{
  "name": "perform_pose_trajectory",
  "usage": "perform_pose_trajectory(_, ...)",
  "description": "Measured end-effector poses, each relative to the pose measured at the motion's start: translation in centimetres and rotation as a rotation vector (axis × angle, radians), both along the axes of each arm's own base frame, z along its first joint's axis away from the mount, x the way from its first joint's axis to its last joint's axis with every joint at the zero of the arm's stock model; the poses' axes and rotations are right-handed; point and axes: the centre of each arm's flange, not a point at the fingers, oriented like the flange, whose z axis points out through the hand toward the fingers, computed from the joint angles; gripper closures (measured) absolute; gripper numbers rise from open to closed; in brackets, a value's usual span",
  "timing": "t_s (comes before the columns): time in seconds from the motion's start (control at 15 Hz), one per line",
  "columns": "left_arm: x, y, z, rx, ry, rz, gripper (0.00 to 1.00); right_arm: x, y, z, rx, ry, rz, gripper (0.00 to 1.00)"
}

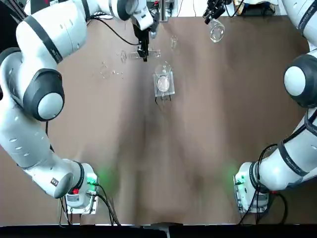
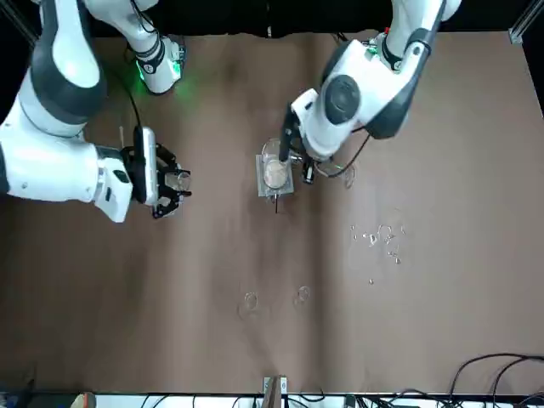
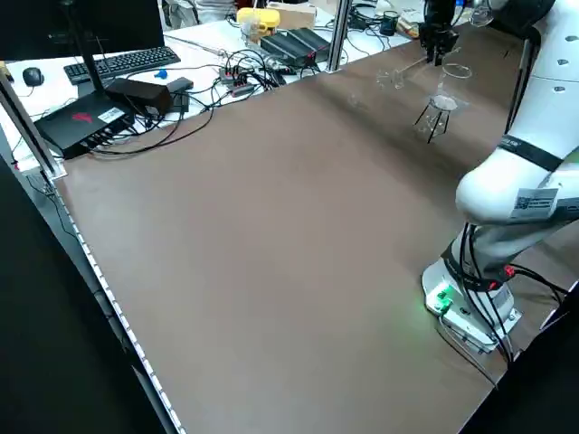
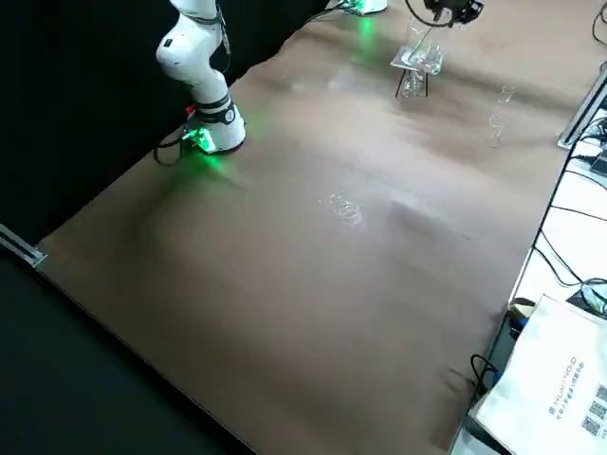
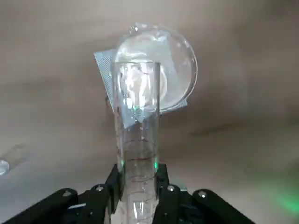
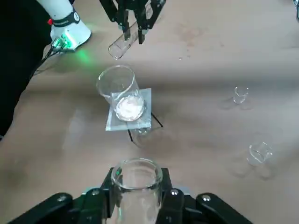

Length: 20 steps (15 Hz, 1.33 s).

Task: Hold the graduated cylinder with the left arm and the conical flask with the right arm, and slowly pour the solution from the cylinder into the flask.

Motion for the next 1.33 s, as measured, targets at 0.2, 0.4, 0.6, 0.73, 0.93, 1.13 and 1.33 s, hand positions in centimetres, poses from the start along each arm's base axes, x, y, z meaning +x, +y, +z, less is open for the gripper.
perform_pose_trajectory(0.2,2.9,3.8,1.1,-0.173,0.048,0.011,0.66,-1.1,3.5,-0.1,-0.053,0.010,-0.008,0.61)
perform_pose_trajectory(0.4,6.3,9.2,2.0,-0.350,0.061,0.037,0.66,-2.5,6.6,-0.1,-0.146,0.023,-0.033,0.61)
perform_pose_trajectory(0.6,8.8,15.2,2.0,-0.498,0.076,0.059,0.66,-4.6,9.8,0.5,-0.260,0.012,-0.052,0.61)
perform_pose_trajectory(0.73,10.1,19.0,1.1,-0.589,0.091,0.058,0.66,-5.8,11.7,0.7,-0.321,0.002,-0.066,0.61)
perform_pose_trajectory(0.93,11.6,24.7,-1.7,-0.712,0.106,0.034,0.66,-7.6,14.3,0.5,-0.410,-0.019,-0.077,0.61)
perform_pose_trajectory(1.13,12.8,30.3,-5.9,-0.841,0.114,0.041,0.66,-9.5,17.0,0.4,-0.469,-0.045,-0.074,0.61)
perform_pose_trajectory(1.33,13.6,37.3,-11.9,-0.975,0.103,0.096,0.66,-12.2,20.7,0.4,-0.546,-0.109,-0.082,0.61)
